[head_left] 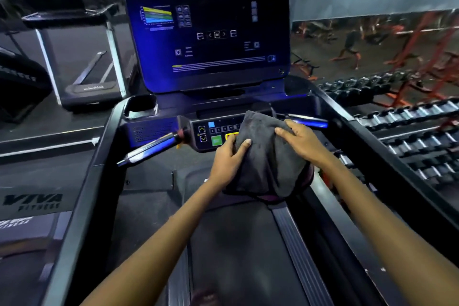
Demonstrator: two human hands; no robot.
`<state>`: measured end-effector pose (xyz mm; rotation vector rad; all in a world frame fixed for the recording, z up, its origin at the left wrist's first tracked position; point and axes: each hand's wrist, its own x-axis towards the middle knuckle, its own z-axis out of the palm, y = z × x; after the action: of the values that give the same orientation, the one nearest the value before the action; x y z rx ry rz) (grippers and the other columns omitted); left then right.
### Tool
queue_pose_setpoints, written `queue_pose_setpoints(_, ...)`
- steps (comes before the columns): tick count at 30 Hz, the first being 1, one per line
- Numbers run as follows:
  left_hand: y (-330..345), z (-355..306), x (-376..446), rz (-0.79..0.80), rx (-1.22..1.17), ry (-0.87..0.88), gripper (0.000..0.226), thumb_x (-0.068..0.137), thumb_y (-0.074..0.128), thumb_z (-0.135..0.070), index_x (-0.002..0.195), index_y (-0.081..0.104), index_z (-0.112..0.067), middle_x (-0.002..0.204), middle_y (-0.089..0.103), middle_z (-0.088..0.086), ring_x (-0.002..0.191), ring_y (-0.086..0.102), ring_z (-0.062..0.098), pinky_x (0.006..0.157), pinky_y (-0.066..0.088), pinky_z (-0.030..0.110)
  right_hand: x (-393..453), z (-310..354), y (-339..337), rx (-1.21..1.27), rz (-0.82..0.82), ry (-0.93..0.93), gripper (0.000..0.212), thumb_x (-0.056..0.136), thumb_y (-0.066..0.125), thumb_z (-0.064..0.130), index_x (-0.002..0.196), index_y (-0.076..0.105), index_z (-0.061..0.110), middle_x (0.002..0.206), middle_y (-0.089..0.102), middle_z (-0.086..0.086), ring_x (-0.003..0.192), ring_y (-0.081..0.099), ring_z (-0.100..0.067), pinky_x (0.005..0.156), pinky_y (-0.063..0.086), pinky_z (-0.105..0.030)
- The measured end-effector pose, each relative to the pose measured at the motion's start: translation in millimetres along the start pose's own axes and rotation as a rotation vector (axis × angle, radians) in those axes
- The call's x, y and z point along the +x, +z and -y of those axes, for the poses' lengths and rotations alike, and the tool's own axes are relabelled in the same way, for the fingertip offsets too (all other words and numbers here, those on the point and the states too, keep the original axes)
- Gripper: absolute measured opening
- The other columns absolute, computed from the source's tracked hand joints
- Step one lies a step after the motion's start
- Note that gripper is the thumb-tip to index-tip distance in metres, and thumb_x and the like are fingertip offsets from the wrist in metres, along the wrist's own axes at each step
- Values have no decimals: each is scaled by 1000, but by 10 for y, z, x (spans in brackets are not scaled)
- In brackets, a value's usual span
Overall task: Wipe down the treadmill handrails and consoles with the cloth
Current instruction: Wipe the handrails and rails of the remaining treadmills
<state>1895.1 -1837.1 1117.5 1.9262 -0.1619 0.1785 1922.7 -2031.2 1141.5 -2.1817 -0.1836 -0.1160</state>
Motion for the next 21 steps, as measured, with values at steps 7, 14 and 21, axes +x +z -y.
queue_pose_setpoints(7, 462, -183, 104, -40, 261, 52, 25, 97, 46, -39, 91, 41, -15, 88, 61, 11, 90, 58, 34, 66, 32, 35, 23, -223, -519, -275, -29, -32, 24, 93, 53, 35, 93, 63, 12, 87, 65, -3, 89, 61, -22, 80, 43, -35)
queue_pose_setpoints(14, 893, -337, 462, -21, 290, 42, 34, 98, 42, -40, 101, 47, -7, 100, 64, 18, 97, 58, 36, 72, 38, 39, 366, -404, -1003, -427, 21, 16, 31, 92, 55, 35, 67, 50, 17, 66, 53, 1, 72, 54, -21, 66, 37, -34)
queue_pose_setpoints(21, 1332, -420, 1189, 5, 293, 24, 37, 99, 40, -41, 107, 49, -5, 107, 63, 17, 102, 56, 36, 70, 33, 35, 1098, -704, -1454, -527, 85, 79, 33, 92, 54, 38, 91, 65, 7, 84, 63, -7, 87, 60, -25, 76, 44, -36)
